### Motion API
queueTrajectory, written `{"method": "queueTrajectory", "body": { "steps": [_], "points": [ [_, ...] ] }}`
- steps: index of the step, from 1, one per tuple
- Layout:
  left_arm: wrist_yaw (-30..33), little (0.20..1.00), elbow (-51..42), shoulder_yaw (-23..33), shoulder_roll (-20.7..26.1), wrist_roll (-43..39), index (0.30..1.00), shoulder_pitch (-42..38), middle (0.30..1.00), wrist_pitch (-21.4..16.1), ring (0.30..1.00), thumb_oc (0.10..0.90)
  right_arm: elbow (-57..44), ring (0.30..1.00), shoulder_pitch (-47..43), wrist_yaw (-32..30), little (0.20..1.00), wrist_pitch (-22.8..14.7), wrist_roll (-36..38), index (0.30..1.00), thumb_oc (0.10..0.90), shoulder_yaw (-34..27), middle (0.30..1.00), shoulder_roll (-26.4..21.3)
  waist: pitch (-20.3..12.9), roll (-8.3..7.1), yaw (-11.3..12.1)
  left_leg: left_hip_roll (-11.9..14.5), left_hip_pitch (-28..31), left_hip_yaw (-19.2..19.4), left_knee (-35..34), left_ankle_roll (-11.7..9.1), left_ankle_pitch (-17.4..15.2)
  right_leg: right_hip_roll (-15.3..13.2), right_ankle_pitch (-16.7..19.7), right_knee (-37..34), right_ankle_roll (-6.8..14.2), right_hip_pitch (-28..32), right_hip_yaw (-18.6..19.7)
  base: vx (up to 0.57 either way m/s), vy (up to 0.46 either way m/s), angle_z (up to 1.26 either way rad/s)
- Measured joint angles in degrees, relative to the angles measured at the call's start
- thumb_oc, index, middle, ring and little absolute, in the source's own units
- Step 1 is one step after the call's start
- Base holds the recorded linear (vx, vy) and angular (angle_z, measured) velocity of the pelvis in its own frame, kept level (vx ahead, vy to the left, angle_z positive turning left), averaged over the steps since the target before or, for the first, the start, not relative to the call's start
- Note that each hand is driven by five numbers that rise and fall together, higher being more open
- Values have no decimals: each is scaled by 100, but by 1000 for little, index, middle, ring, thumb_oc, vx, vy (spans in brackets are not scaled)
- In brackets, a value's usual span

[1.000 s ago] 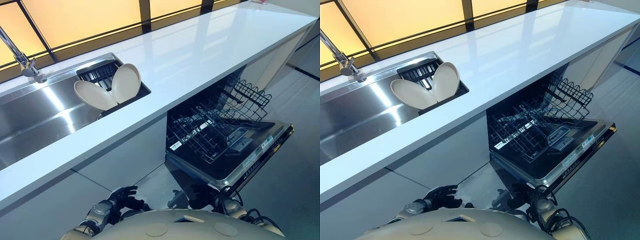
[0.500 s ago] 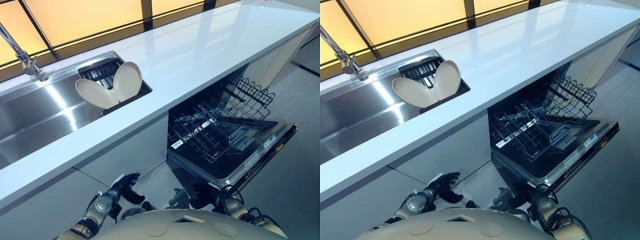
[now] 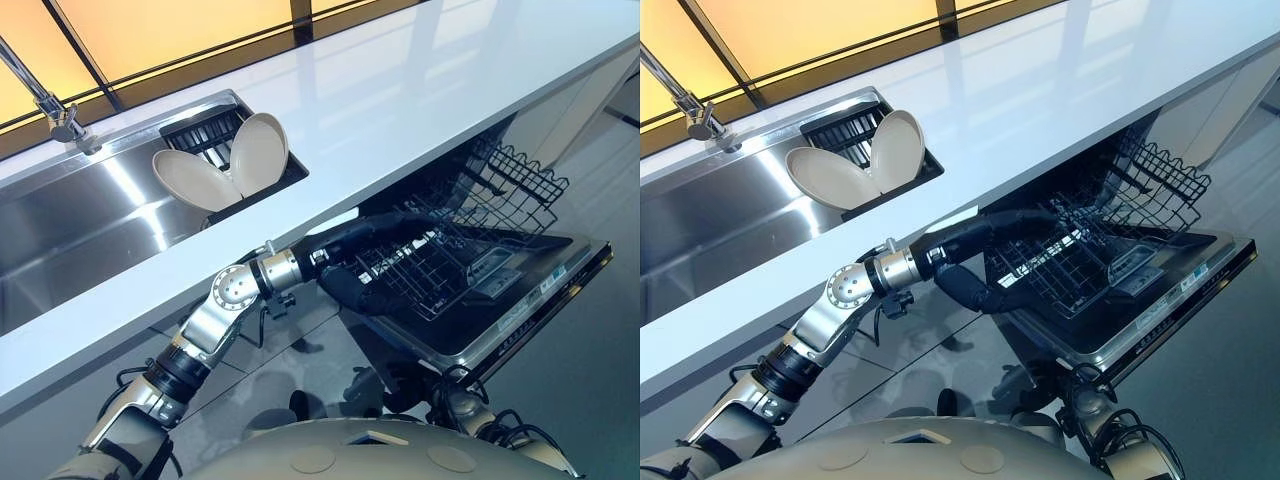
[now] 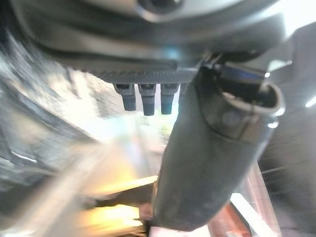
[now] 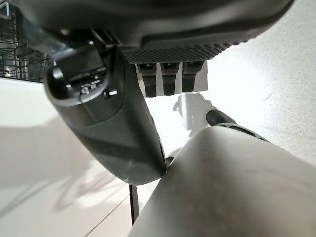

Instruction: Pick up plates and place into dishwasher.

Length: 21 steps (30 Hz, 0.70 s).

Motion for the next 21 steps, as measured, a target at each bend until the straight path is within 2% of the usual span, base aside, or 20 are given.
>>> {"method": "queueTrajectory", "body": {
  "steps": [2,4,6,8,9,11,12,14,16,18,21],
  "points": [
    [-125,900,-157,-26,-209,-784,900,1,900,342,900,800,8,900,-4,-26,900,9,6,900,800,20,900,3,5,-8,5,6,5,2,0,-3,2,6,-10,0,16,7,-1,0,0,0],
    [-140,900,-275,-29,-360,-1485,900,1,900,456,900,800,8,900,8,-76,900,14,9,900,800,41,900,9,14,-22,-3,11,5,7,1,-3,1,8,-11,0,17,6,4,0,0,0],
    [-58,900,-381,-18,-386,-1762,900,1,900,388,900,800,9,900,-2,-99,900,15,15,900,800,73,900,2,23,-36,-4,10,7,10,1,-2,1,7,-11,0,16,6,6,0,0,0],
    [340,900,-557,34,-294,-1688,900,1,900,-85,900,800,10,900,31,-125,900,15,20,900,800,93,900,3,25,-39,3,9,17,13,1,-1,2,4,-10,0,16,13,11,0,0,0],
    [669,900,-645,173,-246,-1446,900,1,900,-370,900,800,10,900,35,-132,900,14,26,900,800,121,900,24,24,-38,8,8,40,17,1,-1,2,2,-10,0,16,32,15,34,17,-1],
    [1731,900,-732,625,-17,-80,900,-14,900,-1021,900,800,28,900,43,-125,900,3,25,900,800,130,900,0,14,-21,18,8,75,4,0,-1,1,0,-11,-1,16,70,15,53,22,-1],
    [2288,900,-733,948,254,547,900,-31,900,-1132,900,800,51,900,44,-124,900,-23,27,900,800,134,900,-2,13,-20,16,11,76,3,1,-1,1,4,-11,-1,17,71,15,68,28,1],
    [3239,900,-565,1650,725,1441,900,-32,900,-1036,900,800,65,900,88,-139,900,-111,46,900,800,120,900,-10,8,-16,48,9,76,-1,0,-1,0,2,-11,-3,16,84,0,69,35,4],
    [3969,900,-288,2215,871,2024,900,-30,900,-807,900,800,80,900,138,-186,900,-146,121,900,800,115,900,-18,4,-27,108,-2,72,-17,0,4,3,-8,-9,-3,14,89,-17,56,45,5],
    [4527,900,-13,2596,1162,2789,900,-27,900,-510,900,800,112,900,195,-225,900,-168,122,900,800,93,900,-13,-12,-52,209,-12,69,-28,0,11,8,-19,8,-3,-13,98,-31,35,47,5],
    [4878,900,421,2874,1783,3540,900,-10,900,-237,900,800,137,900,264,-222,900,-220,122,900,800,-27,900,4,-30,-80,246,-38,69,-97,0,20,15,-37,8,-3,-12,123,-82,20,53,11]
  ]
}}
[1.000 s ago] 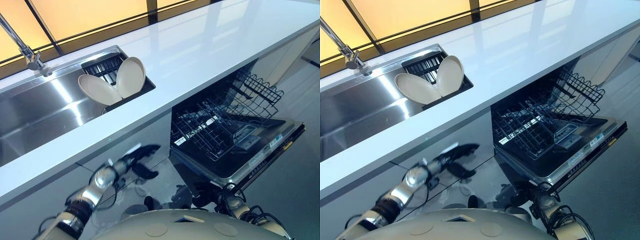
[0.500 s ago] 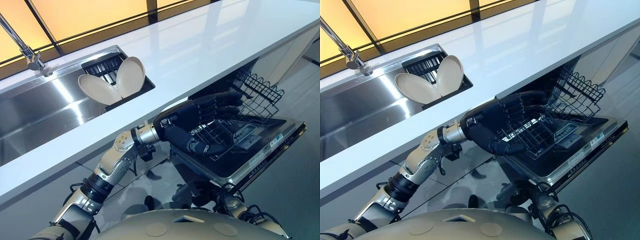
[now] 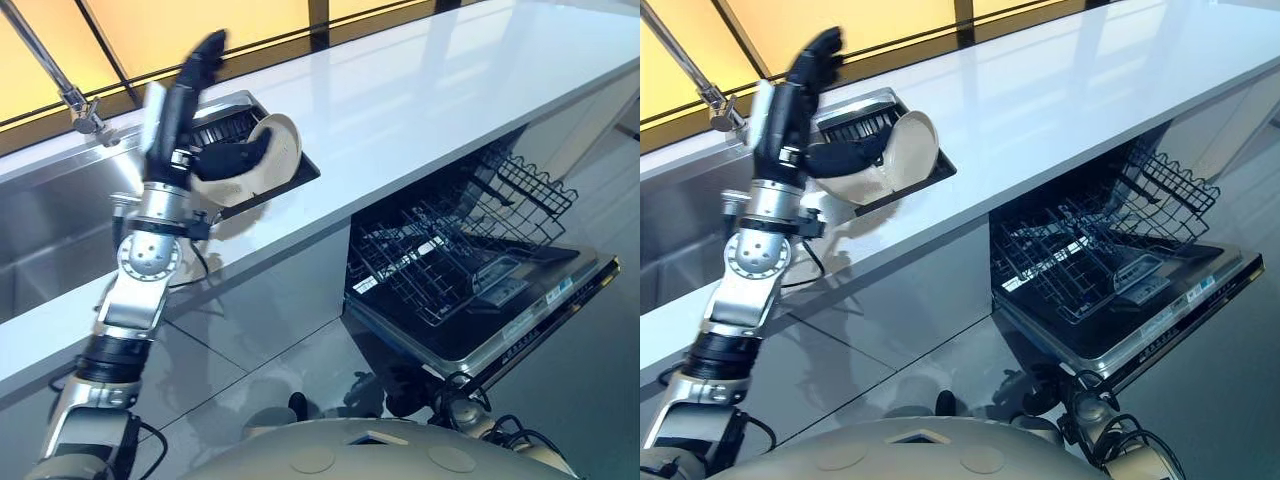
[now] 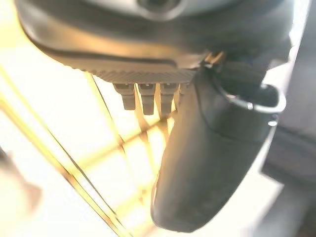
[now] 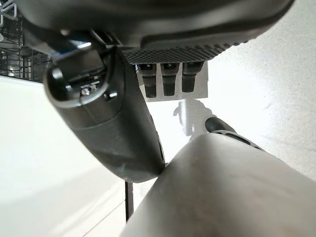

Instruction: Pick up plates and place into dishwasher.

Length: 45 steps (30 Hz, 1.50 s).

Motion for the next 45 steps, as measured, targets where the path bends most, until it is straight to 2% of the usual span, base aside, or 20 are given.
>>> {"method": "queueTrajectory", "body": {
  "steps": [4,7,13,18,23,27,33,41,45],
  "points": [
    [347,900,670,225,863,874,900,16,900,226,900,800,75,900,16,-22,900,-48,-17,900,800,-30,900,16,-30,-11,47,-26,2,-34,-2,16,-3,-25,-4,-1,5,24,-56,12,66,7],
    [293,900,1026,224,1469,1611,900,66,900,315,900,800,71,900,54,-22,900,-48,-18,900,800,-32,900,23,-73,-22,61,-26,1,-34,-2,18,-8,-26,-5,1,5,24,-55,6,54,0],
    [-186,900,1369,161,1894,1936,900,71,900,124,900,800,83,900,84,-8,900,-31,-137,900,800,-29,900,13,-206,6,94,-37,-25,-45,-4,-8,-31,-37,-5,1,5,25,-66,22,83,1],
    [-744,900,1354,-360,2469,2524,900,-38,900,-184,900,800,82,900,68,17,900,-11,-178,900,800,-24,900,3,-217,18,77,-46,-22,-47,-4,-3,-29,-51,-5,1,6,24,-78,36,81,0],
    [-1149,900,1420,-1144,2924,3042,900,-534,900,-559,900,800,-205,900,108,164,900,113,-355,900,800,28,900,-59,-218,16,10,-53,-28,-45,-4,25,-11,-57,-5,1,10,8,-86,14,43,0],
    [-1164,900,1731,-1492,2985,3270,900,-980,900,-838,900,800,-577,900,196,271,900,357,-353,900,800,46,900,-120,-212,26,-128,-52,-34,-19,-4,35,-3,-58,-3,2,11,-17,-72,7,52,-3],
    [-1153,900,2080,-1909,3012,3634,900,-1384,900,-949,900,800,-695,900,185,270,900,447,-351,900,800,45,900,-152,-210,29,-329,-51,-41,29,-4,34,-4,-60,-3,4,12,-49,-24,8,50,-4],
    [-941,900,2758,-2657,3011,4805,900,-1793,900,-1071,900,800,-778,900,167,309,900,462,-342,900,800,34,900,-186,-199,30,-498,-39,-34,295,-4,61,-48,-68,13,54,37,-167,228,9,36,-15],
    [-1099,900,2952,-2983,3011,5112,900,-1847,900,-1067,900,800,-820,900,159,308,900,478,-339,900,800,28,900,-192,-186,17,-555,-45,-31,396,-4,85,-70,-88,28,67,61,-209,316,6,28,-13]
  ]
}}
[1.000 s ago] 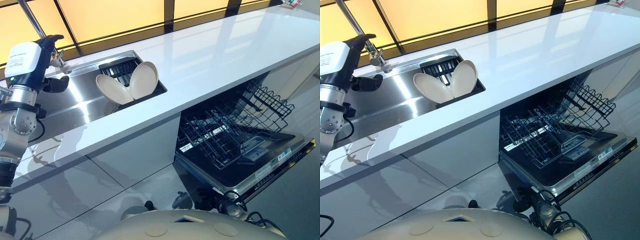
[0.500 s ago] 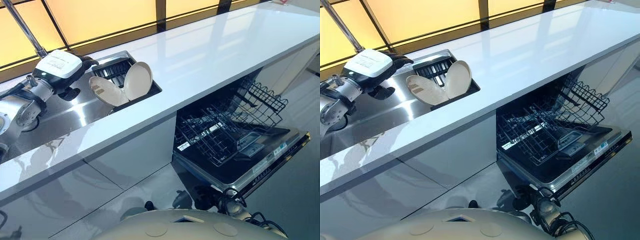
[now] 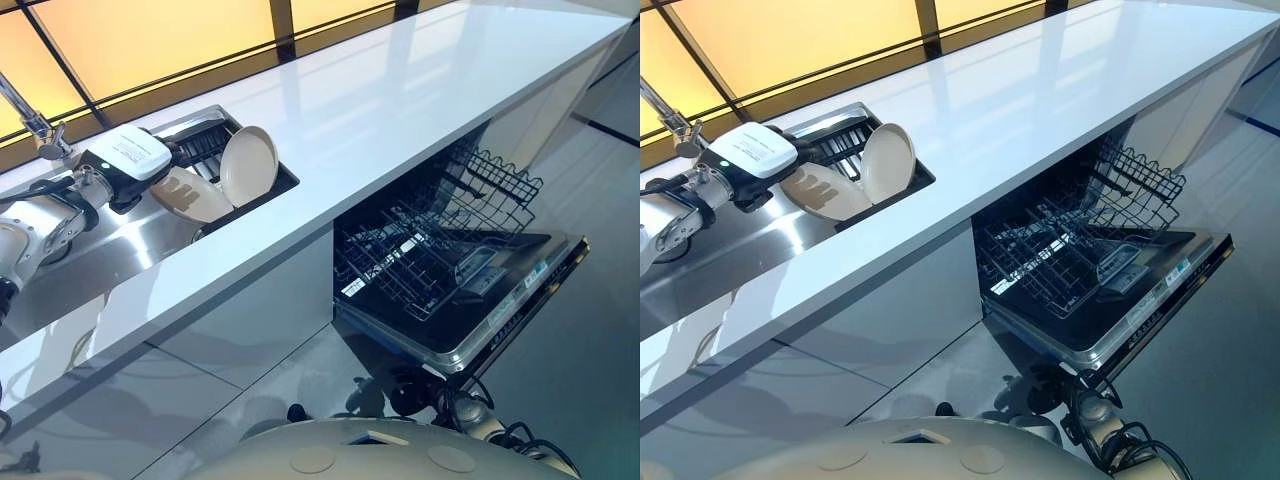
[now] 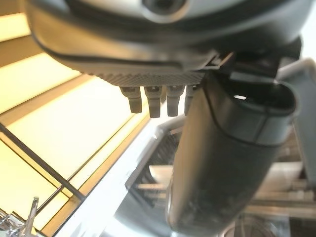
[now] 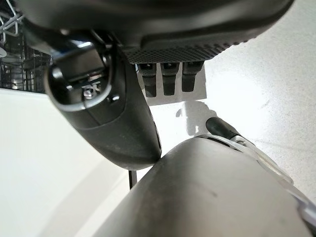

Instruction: Pick up plates and place into dishwasher.

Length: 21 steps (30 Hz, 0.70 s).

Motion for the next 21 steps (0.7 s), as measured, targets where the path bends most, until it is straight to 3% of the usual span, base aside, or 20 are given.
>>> {"method": "queueTrajectory", "body": {
  "steps": [7,21],
  "points": [
    [-478,900,234,-255,-4,46,900,-120,900,18,900,800,0,900,-113,-2,900,39,1,900,800,1,900,-14,158,-56,-56,5,8,94,0,9,-6,-5,4,75,13,-65,95,5,8,-6],
    [-153,900,880,-253,-474,42,900,-308,900,569,900,800,0,900,-185,-71,900,112,0,900,800,1,900,-33,257,-57,-95,1,1,236,1,40,-31,-19,-9,170,35,-175,242,15,9,-5]
  ]
}}
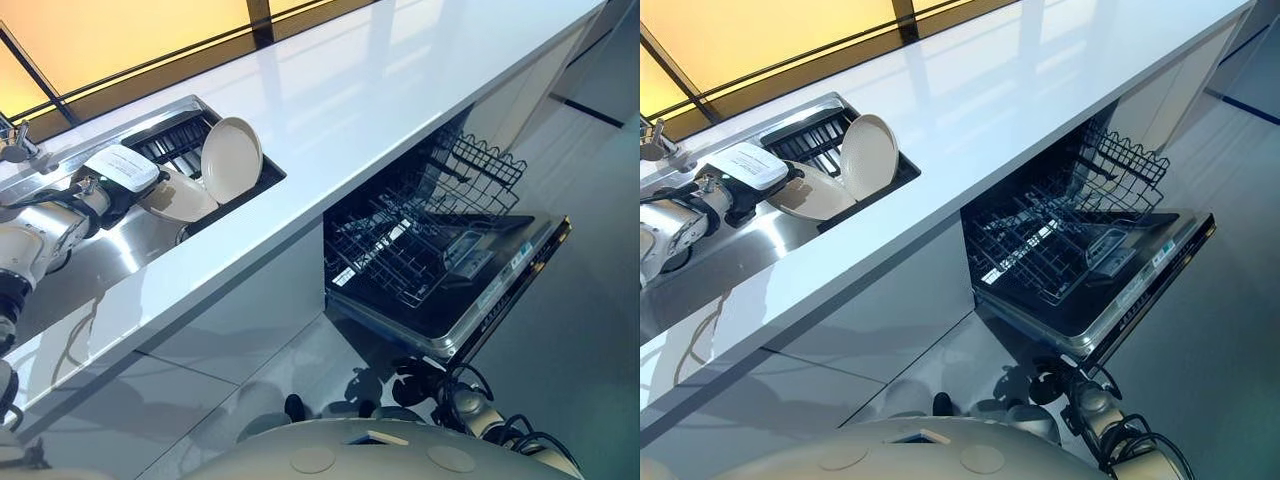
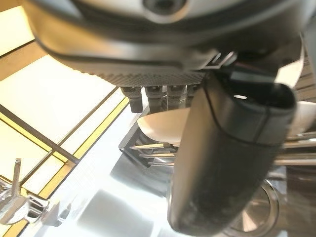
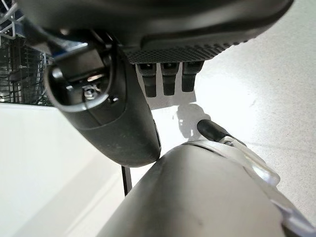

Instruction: Pick up plates and place into dishwasher.

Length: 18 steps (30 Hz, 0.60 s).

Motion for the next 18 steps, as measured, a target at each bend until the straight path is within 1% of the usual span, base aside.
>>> {"method": "queueTrajectory", "body": {
  "steps": [3,4,5,6,7,8,12,15,18],
  "points": [
    [320,900,246,1,-202,-5,900,-2,900,192,900,800,-16,900,-10,-2,900,0,0,900,800,1,900,0,40,-29,-33,1,-1,25,0,3,-3,0,1,8,5,-20,22,23,6,-4],
    [402,831,332,1,-264,-6,841,-2,841,212,841,731,-15,900,-9,-5,900,0,0,900,800,0,900,-2,49,-35,-40,0,-1,33,0,4,-3,-1,2,10,6,-23,28,17,5,-5],
    [448,532,381,1,-318,-7,585,-2,585,221,585,432,-25,900,-2,-5,900,4,-1,900,800,1,900,-10,55,-42,-42,0,-1,42,1,7,-6,-1,3,11,7,-26,29,19,7,-5],
    [511,406,438,1,-384,-12,476,-2,476,241,476,306,-24,900,0,-3,900,12,-2,900,800,1,900,-22,61,-47,-40,-2,-1,53,0,10,-9,-3,4,11,9,-29,30,17,7,-5],
    [551,326,475,1,-431,-18,408,-2,408,265,408,226,-23,900,3,-2,900,14,-3,900,800,1,900,-26,68,-54,-42,-3,-1,60,1,11,-11,-3,5,12,11,-33,34,16,8,-4],
    [597,200,478,1,-473,-21,300,-2,300,318,300,100,-24,900,3,-4,900,20,-3,900,800,1,900,-31,87,-63,-40,-5,-1,62,1,12,-12,-4,7,12,13,-34,38,0,0,0],
    [650,200,479,1,-514,-52,300,-2,300,342,300,100,-23,900,3,-6,900,45,-9,900,800,3,900,-62,117,-100,-31,-4,0,102,1,14,-15,-2,13,19,22,-56,111,15,0,-4],
    [815,200,457,10,-528,-67,300,-126,300,384,300,100,1,900,33,-20,900,45,-17,900,800,9,900,-131,118,-103,-38,-7,12,146,0,23,-28,-6,22,26,36,-63,153,15,-8,-7],
    [723,200,475,-3,-556,-61,300,-213,300,417,300,100,1,900,77,-95,900,38,-11,900,800,13,900,-195,119,-105,-107,-7,11,167,0,18,-36,-10,26,36,42,-78,166,12,-7,-3]
  ]
}}
